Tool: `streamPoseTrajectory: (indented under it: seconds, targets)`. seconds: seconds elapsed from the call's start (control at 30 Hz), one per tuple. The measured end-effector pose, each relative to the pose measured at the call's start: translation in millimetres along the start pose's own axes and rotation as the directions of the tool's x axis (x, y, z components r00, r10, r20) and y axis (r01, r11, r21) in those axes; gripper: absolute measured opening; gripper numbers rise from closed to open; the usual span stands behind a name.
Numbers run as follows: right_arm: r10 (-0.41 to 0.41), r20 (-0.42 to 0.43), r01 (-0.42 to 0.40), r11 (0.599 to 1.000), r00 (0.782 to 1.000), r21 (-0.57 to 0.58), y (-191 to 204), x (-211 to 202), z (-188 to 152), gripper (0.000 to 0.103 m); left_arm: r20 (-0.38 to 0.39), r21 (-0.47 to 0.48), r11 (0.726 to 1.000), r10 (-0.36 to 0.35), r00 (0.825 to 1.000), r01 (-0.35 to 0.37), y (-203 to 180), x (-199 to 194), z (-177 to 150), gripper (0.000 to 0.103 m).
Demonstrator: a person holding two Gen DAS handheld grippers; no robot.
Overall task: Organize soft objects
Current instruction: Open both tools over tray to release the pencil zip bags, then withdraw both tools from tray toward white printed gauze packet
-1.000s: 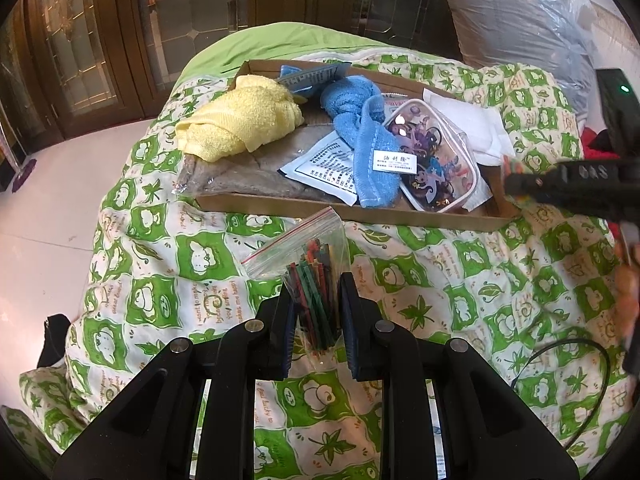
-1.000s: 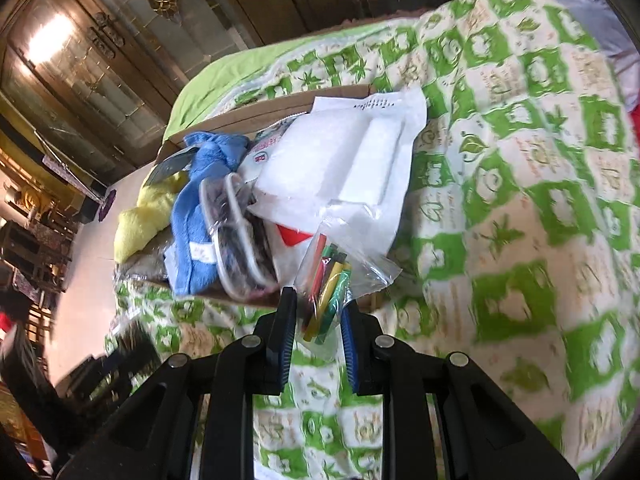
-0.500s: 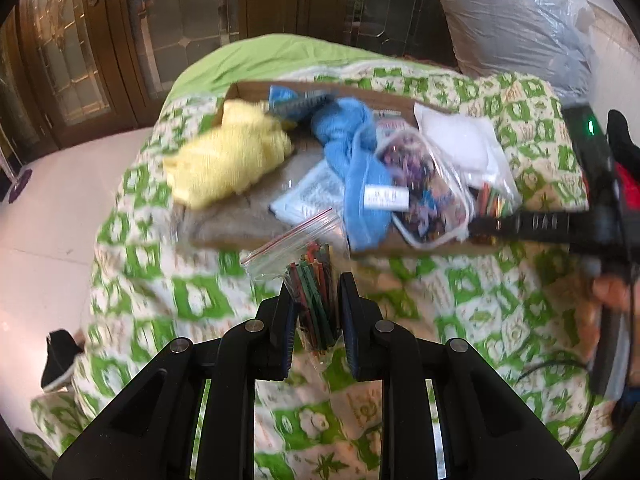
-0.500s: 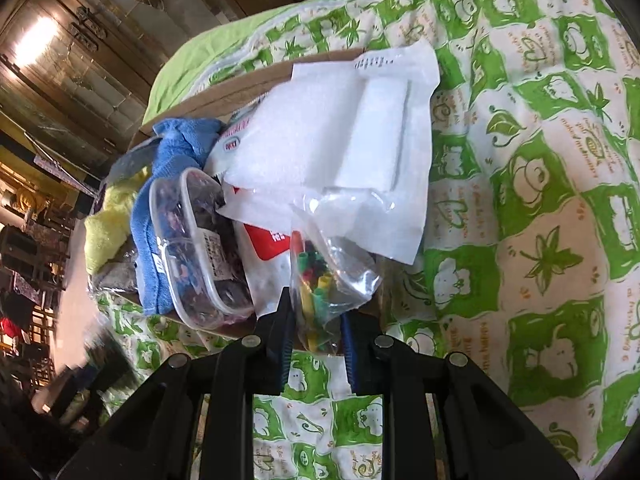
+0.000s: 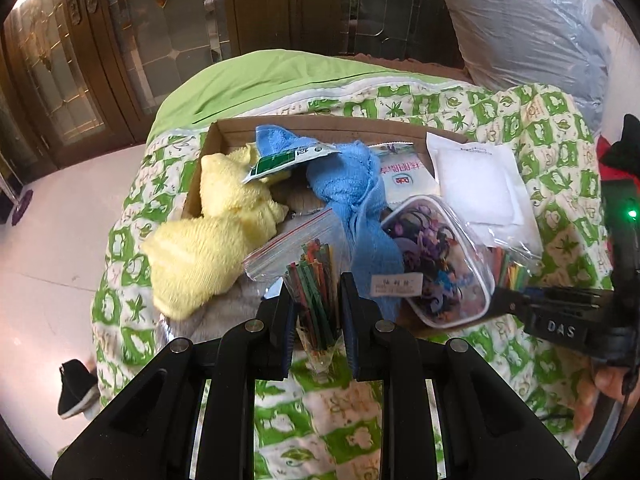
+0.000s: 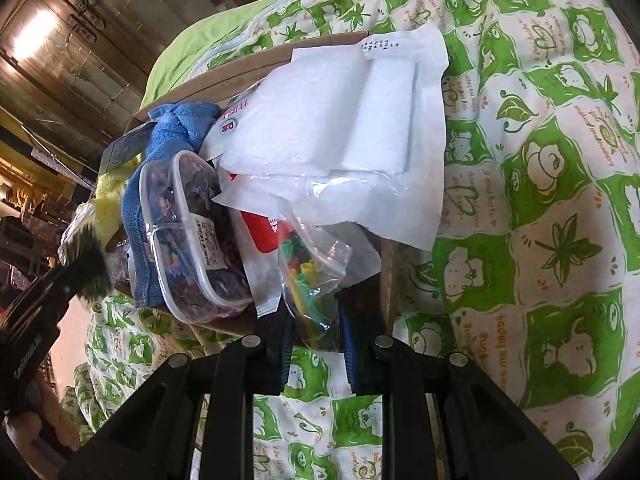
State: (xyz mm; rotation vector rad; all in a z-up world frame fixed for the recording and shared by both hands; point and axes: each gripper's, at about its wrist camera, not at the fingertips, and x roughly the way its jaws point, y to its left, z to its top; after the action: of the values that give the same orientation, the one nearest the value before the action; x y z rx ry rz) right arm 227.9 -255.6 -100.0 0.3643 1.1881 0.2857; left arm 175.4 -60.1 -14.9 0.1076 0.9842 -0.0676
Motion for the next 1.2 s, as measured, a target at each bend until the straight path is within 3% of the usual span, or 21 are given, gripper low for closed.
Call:
streamPoseTrajectory:
  seconds: [0.57, 0.67, 0.73, 0.83, 1.0, 1.1, 1.2]
  targets:
    - [0.008, 0.000, -0.008, 1.000, 1.000, 0.012, -1.2, -1.5, 3.4, 0.020, -0.057, -0.015, 1.000, 0.020, 0.998, -0.021, 4.9, 48.6, 34.0, 0.020]
    - [0.007, 0.003, -0.007, 1.000, 1.000, 0.012, -1.0, -1.1, 3.2, 0.020, -0.090, -0.027, 0.999, 0.032, 0.995, -0.035, 8.9, 57.5, 35.2, 0.031]
    - [0.006, 0.004, -0.006, 1.000, 1.000, 0.005, -0.4, -1.4, 2.9, 0.021, -0.089, -0.039, 0.999, 0.019, 0.996, -0.022, 12.1, 57.6, 33.3, 0.043]
    - [0.010, 0.013, -0.010, 1.000, 1.000, 0.008, -0.8, -2.6, 2.9, 0.022, -0.074, -0.046, 0.999, 0.000, 0.997, -0.004, 14.6, 52.7, 30.6, 0.047]
    - [0.059, 0.055, -0.058, 0.998, 0.997, -0.009, 2.5, -12.7, 1.0, 0.045, -0.022, -0.060, 0.998, -0.029, 0.999, 0.027, 17.4, 28.4, 26.7, 0.047]
    - [0.024, 0.092, -0.022, 1.000, 0.995, -0.021, 3.4, -24.0, -2.9, 0.055, 0.016, -0.043, 0.998, -0.048, 0.999, 0.049, 17.4, 6.5, 18.4, 0.047]
    - [0.053, 0.109, -0.053, 0.999, 0.993, -0.005, -1.7, -31.9, -5.7, 0.055, 0.028, -0.038, 0.997, -0.072, 0.997, 0.073, 20.9, -12.7, -2.5, 0.056]
